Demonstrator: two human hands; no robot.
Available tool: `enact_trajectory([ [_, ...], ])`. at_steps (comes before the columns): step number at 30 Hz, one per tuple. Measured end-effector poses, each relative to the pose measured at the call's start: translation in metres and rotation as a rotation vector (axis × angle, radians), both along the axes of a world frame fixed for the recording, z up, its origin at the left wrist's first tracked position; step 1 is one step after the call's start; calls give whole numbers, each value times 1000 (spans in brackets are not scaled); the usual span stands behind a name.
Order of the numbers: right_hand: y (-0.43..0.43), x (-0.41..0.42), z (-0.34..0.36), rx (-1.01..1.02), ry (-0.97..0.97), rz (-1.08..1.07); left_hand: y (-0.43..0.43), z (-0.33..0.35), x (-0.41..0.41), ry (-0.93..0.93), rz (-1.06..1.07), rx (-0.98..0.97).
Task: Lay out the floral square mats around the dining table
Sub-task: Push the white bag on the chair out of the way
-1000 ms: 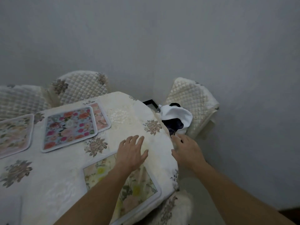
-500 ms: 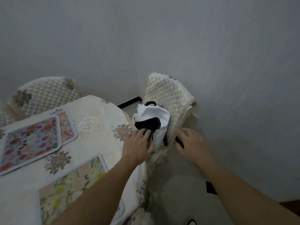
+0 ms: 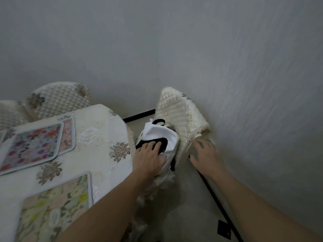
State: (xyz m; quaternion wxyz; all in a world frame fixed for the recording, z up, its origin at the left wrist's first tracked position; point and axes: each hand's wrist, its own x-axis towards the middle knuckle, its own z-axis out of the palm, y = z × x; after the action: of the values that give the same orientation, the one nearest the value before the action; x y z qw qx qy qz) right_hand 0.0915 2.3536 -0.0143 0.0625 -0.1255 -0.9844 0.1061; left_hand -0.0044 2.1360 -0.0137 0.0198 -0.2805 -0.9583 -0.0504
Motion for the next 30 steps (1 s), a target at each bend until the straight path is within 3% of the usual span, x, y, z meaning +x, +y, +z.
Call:
enact_trajectory([
  [8,-21,-89,-5,-10,-26,214,-37,-5,-52,-26,217,-11],
  [20,-102,-287,1,80,-81,561,-137,-28,-160,-37,580,73],
  [30,-212,-376,-14,42,-101,872,-230,-38,-162,-97,951,70],
])
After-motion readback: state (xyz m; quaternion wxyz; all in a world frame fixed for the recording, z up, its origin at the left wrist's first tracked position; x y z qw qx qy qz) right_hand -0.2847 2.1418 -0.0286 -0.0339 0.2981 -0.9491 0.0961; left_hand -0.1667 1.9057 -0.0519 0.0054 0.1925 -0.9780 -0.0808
